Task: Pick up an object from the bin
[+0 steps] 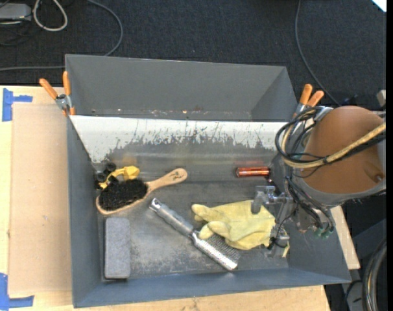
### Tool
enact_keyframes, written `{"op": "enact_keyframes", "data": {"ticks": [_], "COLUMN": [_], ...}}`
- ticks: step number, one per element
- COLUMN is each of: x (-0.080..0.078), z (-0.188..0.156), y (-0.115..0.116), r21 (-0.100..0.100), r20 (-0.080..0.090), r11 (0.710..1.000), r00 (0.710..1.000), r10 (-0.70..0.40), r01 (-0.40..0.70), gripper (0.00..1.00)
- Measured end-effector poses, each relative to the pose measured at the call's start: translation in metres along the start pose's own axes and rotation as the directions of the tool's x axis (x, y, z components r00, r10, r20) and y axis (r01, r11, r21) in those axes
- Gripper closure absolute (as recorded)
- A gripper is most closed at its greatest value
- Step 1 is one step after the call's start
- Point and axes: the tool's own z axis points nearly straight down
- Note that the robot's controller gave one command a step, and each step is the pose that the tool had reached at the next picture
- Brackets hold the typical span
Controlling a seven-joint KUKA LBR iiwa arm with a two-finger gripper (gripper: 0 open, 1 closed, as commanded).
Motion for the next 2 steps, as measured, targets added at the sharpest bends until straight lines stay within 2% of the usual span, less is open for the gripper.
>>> {"op": "enact_keyframes", "data": {"ticks": [1, 2], "x": [0.000, -0.008], "z": [0.000, 0.078], "y": [0.000, 0.008], "r21": [0.000, -0.002], "r20": [0.000, -0.009], "r11": [1.000, 0.997], "r00": [1.000, 0.997], "r10": [0.000, -0.072], "r01": [0.000, 0.072], "gripper": [0.00, 0.00]}}
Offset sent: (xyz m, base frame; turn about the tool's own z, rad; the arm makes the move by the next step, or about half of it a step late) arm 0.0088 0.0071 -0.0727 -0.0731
